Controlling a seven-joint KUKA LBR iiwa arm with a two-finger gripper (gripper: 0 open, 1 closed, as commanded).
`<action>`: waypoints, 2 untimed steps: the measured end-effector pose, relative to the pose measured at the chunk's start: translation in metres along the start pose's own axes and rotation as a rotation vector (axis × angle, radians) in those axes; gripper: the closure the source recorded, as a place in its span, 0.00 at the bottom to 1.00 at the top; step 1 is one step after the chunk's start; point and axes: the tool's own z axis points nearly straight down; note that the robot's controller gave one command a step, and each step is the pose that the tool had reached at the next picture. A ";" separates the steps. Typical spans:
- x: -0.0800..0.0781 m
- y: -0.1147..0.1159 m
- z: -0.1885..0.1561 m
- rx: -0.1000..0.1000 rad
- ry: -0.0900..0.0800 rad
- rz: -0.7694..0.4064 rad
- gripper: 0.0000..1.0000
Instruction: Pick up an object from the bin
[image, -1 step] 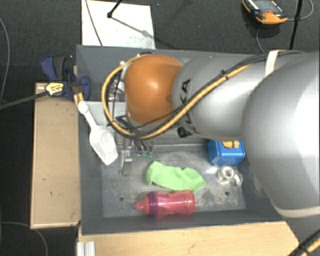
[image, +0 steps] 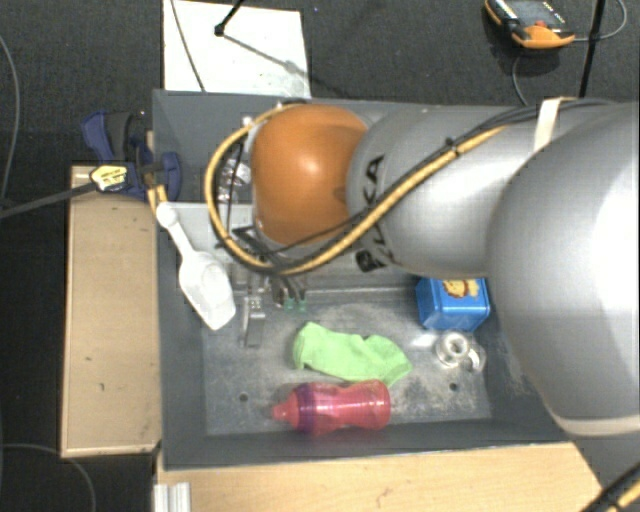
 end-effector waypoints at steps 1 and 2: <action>0.022 -0.072 0.073 0.001 -0.002 -0.100 0.00; 0.043 -0.093 0.064 0.001 -0.003 -0.196 0.00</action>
Offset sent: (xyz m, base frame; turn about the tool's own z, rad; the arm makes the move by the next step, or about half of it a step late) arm -0.0583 -0.0913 -0.0315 -0.2557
